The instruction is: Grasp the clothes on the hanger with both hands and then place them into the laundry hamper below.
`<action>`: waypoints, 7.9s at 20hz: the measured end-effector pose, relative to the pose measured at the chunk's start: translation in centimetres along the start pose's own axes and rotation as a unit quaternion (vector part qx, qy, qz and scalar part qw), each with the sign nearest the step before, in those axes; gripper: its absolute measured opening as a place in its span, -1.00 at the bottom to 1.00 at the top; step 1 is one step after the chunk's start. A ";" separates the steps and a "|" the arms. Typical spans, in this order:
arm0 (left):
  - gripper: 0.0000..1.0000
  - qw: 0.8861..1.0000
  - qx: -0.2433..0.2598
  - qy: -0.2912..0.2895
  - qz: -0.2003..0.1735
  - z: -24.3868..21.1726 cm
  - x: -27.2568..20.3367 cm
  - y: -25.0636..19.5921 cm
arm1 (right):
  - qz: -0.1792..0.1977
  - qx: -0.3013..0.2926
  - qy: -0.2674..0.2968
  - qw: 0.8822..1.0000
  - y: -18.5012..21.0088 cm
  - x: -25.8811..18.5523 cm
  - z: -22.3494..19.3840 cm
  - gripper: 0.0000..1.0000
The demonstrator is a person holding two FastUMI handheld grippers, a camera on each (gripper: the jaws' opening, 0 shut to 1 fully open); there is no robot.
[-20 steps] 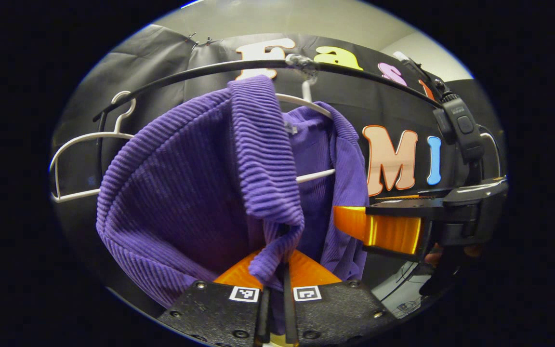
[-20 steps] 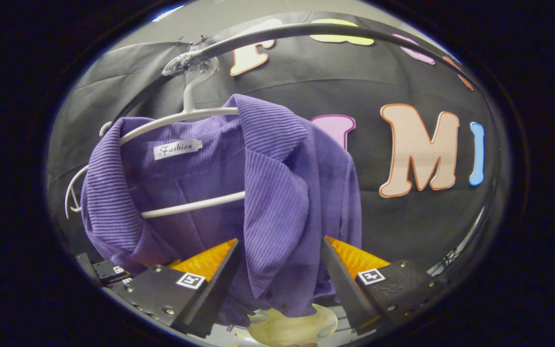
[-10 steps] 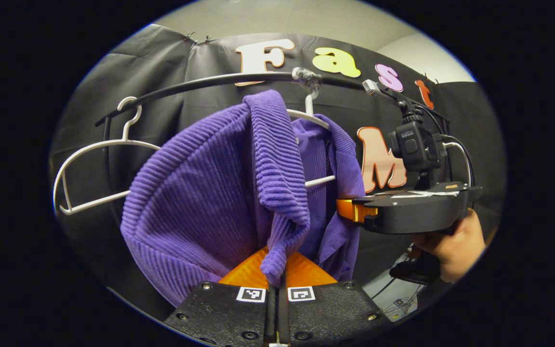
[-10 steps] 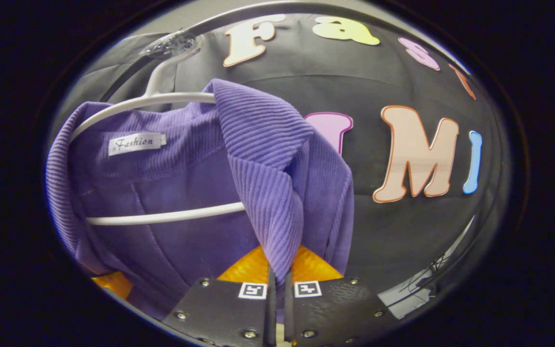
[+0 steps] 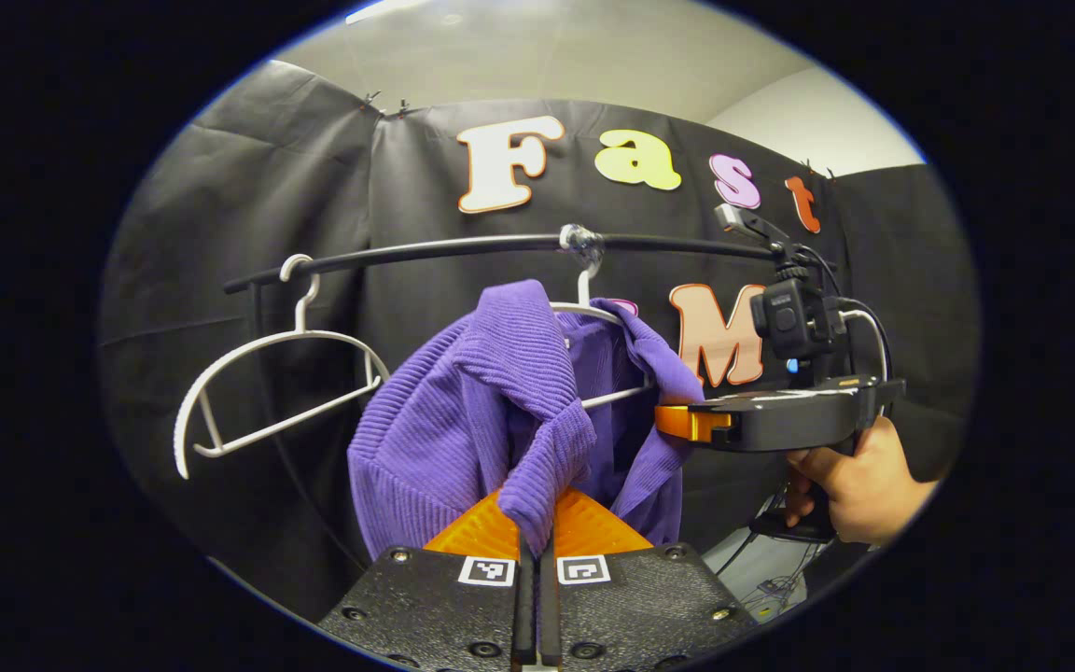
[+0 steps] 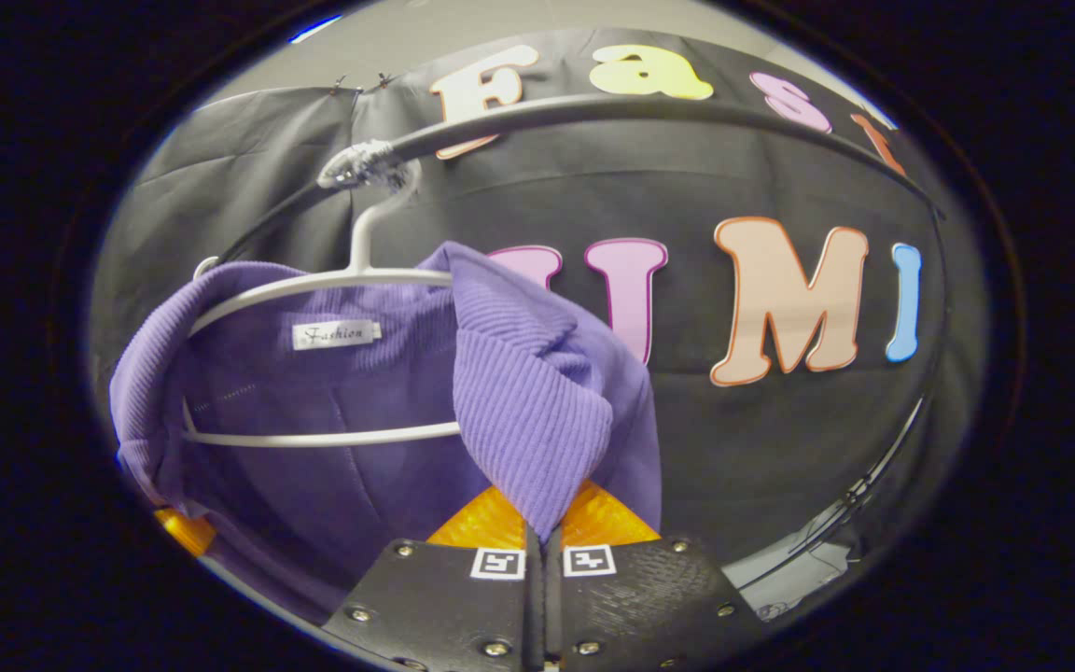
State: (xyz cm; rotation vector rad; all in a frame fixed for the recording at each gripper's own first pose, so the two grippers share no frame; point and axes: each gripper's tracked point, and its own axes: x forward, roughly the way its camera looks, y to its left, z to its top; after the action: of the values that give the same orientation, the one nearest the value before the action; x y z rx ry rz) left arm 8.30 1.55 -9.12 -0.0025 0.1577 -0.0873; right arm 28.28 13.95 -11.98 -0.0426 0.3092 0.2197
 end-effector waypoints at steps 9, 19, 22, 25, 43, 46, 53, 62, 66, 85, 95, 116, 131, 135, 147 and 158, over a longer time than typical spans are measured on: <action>-0.93 0.997 -0.006 -0.023 0.068 5.9 -3.3 7.6 | -0.057 -0.021 -0.043 0.997 -2.7 -3.4 3.2 -0.99; -0.96 0.993 0.004 -0.050 0.107 9.4 0.3 14.2 | -0.116 -0.008 -0.071 0.991 -6.5 -0.3 6.9 -0.98; -0.95 0.993 -0.003 -0.046 0.105 9.2 2.4 15.3 | -0.141 -0.028 -0.091 0.985 -7.4 1.0 7.9 -0.97; -0.96 0.995 -0.007 -0.038 0.092 9.1 4.4 15.1 | -0.155 -0.045 -0.102 0.982 -7.7 2.9 8.3 -0.97; -0.95 0.998 -0.030 0.003 0.055 5.3 10.3 15.2 | -0.198 -0.037 -0.117 0.972 -11.7 11.1 3.8 -0.97; -0.95 0.998 -0.037 0.013 0.050 4.1 10.9 15.0 | -0.186 -0.021 -0.088 0.978 -11.0 11.9 1.1 -0.97; -0.95 0.996 -0.063 0.038 0.057 -0.2 9.7 15.7 | -0.152 -0.006 -0.038 0.988 -8.2 12.1 -4.5 -0.96; -0.94 0.991 -0.080 0.094 0.049 -8.6 9.3 12.7 | -0.147 0.048 0.069 0.986 -9.1 10.3 -13.8 -0.97; -0.94 0.986 -0.084 0.133 0.062 -13.0 6.7 13.0 | -0.120 0.013 0.081 0.989 -6.8 7.2 -15.6 -1.00; -0.94 0.997 -0.030 0.072 0.018 -5.2 -7.5 3.9 | -0.074 0.060 0.000 0.995 -1.6 -14.4 -8.6 -0.96; -0.95 0.998 -0.021 0.024 -0.059 0.3 -8.0 -5.4 | -0.066 0.099 -0.075 0.990 -0.8 -21.5 -3.0 -0.97; -0.95 0.994 -0.022 0.059 -0.089 -3.5 2.3 -7.8 | -0.091 0.047 -0.057 0.993 -2.3 -14.3 -4.0 -0.96; -0.95 0.984 0.017 0.157 -0.081 -17.6 12.0 -6.4 | -0.086 0.075 0.086 0.990 -5.0 -2.9 -17.3 -0.96; -0.94 0.977 0.028 0.194 -0.082 -21.9 13.9 -6.9 | -0.090 0.071 0.132 0.985 -6.4 -0.9 -21.9 -0.96; -0.94 0.941 0.047 0.319 -0.099 -36.5 17.2 -8.5 | -0.122 0.068 0.253 0.957 -9.3 4.6 -36.6 -0.96; -0.80 0.909 0.042 0.404 -0.089 -47.5 17.7 -7.9 | -0.146 0.083 0.332 0.928 -10.3 7.8 -47.5 -0.90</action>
State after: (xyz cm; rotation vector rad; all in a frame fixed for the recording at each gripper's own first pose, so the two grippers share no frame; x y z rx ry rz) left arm 17.57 -7.62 -58.76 0.1077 0.9873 -0.2764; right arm 23.72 1.95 -59.50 0.0064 0.9891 -0.1289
